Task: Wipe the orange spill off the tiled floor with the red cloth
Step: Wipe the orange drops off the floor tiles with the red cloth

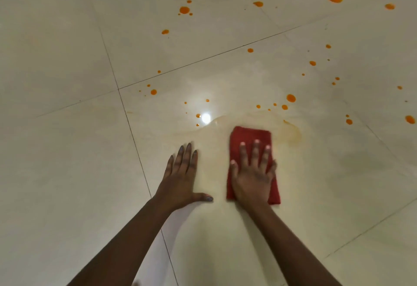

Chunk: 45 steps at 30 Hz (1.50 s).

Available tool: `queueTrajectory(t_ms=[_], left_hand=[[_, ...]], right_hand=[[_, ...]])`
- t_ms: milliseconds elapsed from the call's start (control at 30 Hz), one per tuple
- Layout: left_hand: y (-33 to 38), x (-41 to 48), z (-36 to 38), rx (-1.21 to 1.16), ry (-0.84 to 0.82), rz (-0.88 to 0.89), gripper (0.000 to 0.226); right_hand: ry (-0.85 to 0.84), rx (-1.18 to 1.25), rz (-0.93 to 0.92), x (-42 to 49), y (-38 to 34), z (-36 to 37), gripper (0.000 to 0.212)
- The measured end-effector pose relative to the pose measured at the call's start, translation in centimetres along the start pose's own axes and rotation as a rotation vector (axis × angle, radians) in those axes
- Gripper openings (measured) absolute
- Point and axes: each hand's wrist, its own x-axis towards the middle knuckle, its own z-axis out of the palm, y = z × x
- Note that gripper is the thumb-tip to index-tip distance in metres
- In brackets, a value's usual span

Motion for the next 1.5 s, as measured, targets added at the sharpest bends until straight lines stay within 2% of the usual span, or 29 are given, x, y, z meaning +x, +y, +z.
queueTrajectory(t_ms=[100, 233, 300, 367, 400, 467, 567, 633, 667, 700, 767, 800, 833, 900, 933, 1100, 1133, 1233, 1300, 1367, 1433, 1500], left_hand=[[0.5, -0.2, -0.3, -0.018, 0.009, -0.02, 0.128], [0.6, -1.4, -0.4, -0.066, 0.026, -0.092, 0.125], [0.7, -1.8, -0.6, -0.101, 0.015, -0.092, 0.121], [0.5, -1.9, -0.8, -0.122, 0.023, -0.082, 0.114], [0.4, -1.9, -0.9, -0.126, 0.029, -0.078, 0.11], [0.1, -2.1, -0.9, -0.141, 0.058, -0.079, 0.101], [-0.3, -2.3, -0.9, -0.208, 0.096, -0.077, 0.087], [-0.6, -2.4, -0.8, -0.213, 0.11, -0.058, 0.082], [-0.8, -2.5, -0.8, -0.205, 0.115, -0.053, 0.081], [-1.0, -2.4, -0.9, -0.196, 0.116, -0.049, 0.081], [-1.5, -2.1, -1.0, -0.182, 0.109, -0.046, 0.085], [-1.8, -1.9, -1.1, -0.17, 0.101, -0.046, 0.088], [-2.1, -1.6, -1.2, -0.148, 0.088, -0.044, 0.092], [-2.9, -1.1, -1.6, -0.085, 0.053, -0.033, 0.1], [-3.4, -0.9, -1.8, -0.05, 0.043, -0.026, 0.104], [-5.9, 0.5, -3.1, 0.072, 0.014, -0.02, 0.111], [-6.3, 0.9, -3.5, 0.078, 0.008, -0.043, 0.112], [-7.2, 2.1, -4.5, 0.071, -0.017, -0.13, 0.118], [-7.4, 2.7, -5.1, 0.056, -0.092, -0.156, 0.122], [-7.3, 3.2, -5.5, 0.045, -0.194, -0.169, 0.123], [-6.9, 3.7, -6.4, 0.035, -0.291, -0.187, 0.121], [-7.0, 4.3, -7.7, 0.051, -0.372, -0.195, 0.118]], right_hand=[[-0.083, -0.065, -0.228, 0.1, -1.7, -0.4, 0.062], [0.022, -0.128, -0.299, -1.4, -0.9, -2.3, 0.069], [0.042, -0.167, -0.357, -2.7, -0.9, -2.6, 0.056], [0.055, -0.118, -0.369, -2.0, -1.7, -3.5, 0.033], [0.037, -0.051, -0.355, -1.3, -2.1, -4.0, 0.023], [-0.032, 0.243, -0.187, 0.0, -2.5, -5.3, 0.011], [-0.081, 0.947, 0.221, 1.0, -1.6, -8.0, 0.009], [-0.124, 1.187, 0.375, 1.2, -0.1, -9.3, 0.01], [-0.144, 1.142, 0.407, 1.3, 0.5, -9.5, 0.018], [-0.125, 0.922, 0.387, 1.2, 1.1, -9.3, 0.03], [0.045, 0.318, 0.179, 1.3, 1.7, -8.3, 0.048], [0.083, 0.183, 0.031, 1.3, 1.5, -7.7, 0.052], [0.03, 0.146, -0.058, 1.4, 1.0, -6.9, 0.054], [-0.138, 0.082, -0.114, 1.5, 0.0, -4.6, 0.057], [-0.171, 0.024, -0.135, 1.2, -0.3, -3.2, 0.058], [-0.119, -0.107, -0.405, 2.9, -1.3, -0.7, 0.058], [-0.103, -0.113, -0.413, 4.0, -1.2, -0.9, 0.057], [-0.086, -0.109, -0.275, 5.2, -0.8, -1.4, 0.053], [-0.058, -0.129, -0.299, 3.5, -1.8, -1.0, 0.051], [-0.082, -0.138, -0.454, 2.0, -3.3, -0.5, 0.052], [-0.149, -0.178, -0.57, 3.6, -4.6, -0.4, 0.053], [-0.2, -0.207, -0.588, 7.1, -5.9, -0.6, 0.055]])
